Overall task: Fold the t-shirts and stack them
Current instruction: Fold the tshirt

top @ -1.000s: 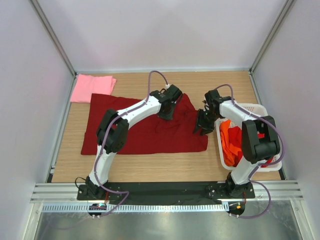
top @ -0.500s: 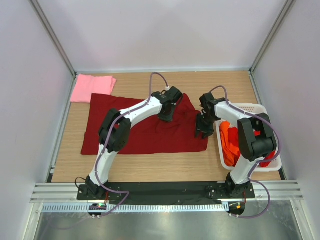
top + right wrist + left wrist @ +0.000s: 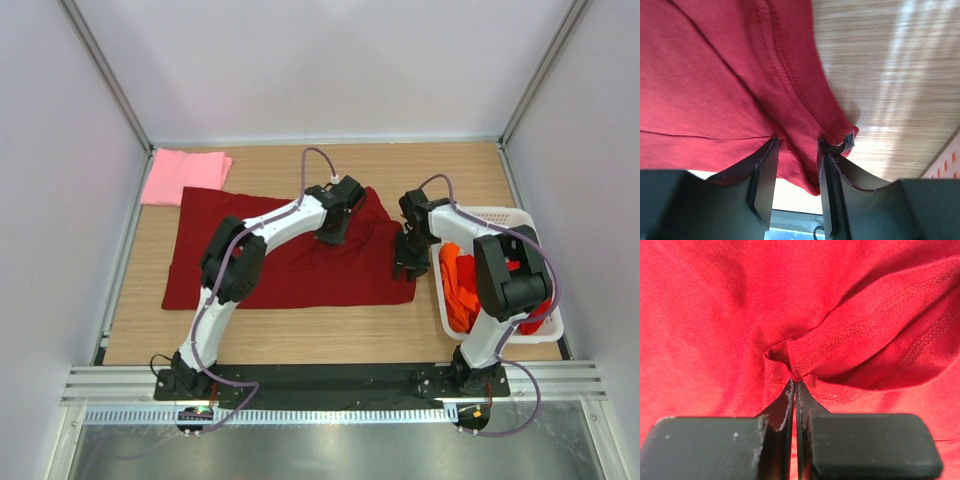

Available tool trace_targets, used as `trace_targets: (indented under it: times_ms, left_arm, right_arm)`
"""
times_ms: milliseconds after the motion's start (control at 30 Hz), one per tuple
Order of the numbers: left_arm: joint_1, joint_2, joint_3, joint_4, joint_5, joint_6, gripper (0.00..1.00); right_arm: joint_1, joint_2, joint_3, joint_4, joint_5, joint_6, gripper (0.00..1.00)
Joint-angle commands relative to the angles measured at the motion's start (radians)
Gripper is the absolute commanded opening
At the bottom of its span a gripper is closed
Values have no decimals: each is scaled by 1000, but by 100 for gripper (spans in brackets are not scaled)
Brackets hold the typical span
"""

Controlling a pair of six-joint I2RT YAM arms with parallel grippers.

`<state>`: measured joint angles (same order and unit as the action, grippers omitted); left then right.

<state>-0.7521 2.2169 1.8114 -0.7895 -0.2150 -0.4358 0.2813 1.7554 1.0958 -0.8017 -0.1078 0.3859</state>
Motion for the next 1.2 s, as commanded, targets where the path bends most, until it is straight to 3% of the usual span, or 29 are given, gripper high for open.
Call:
trace_targets:
  times_ms: [0, 367, 700, 833, 867, 900, 933, 1167]
  left_arm:
    - [5, -34, 29, 10, -38, -3, 0]
    - [7, -125, -1, 6, -75, -40, 0]
    - [39, -43, 49, -68, -130, -55, 1]
    - [39, -13, 92, -122, -153, -64, 18]
    - [39, -17, 89, -126, -164, -67, 24]
    - [39, -34, 86, -129, -172, -69, 38]
    - [39, -43, 79, -125, -173, -72, 42]
    - [39, -152, 105, -195, -181, -80, 47]
  right_arm:
    - [2, 4, -8, -14, 49, -18, 42]
    - [1, 7, -40, -37, 158, -15, 38]
    - [2, 16, -33, -42, 169, -19, 37]
    - [1, 18, -19, -47, 175, -27, 37]
    - [1, 16, -20, -48, 177, -28, 38]
    - [2, 16, -19, -50, 178, -28, 37]
    - [1, 16, -19, -48, 180, -30, 38]
    - [2, -2, 25, -76, 209, -64, 38]
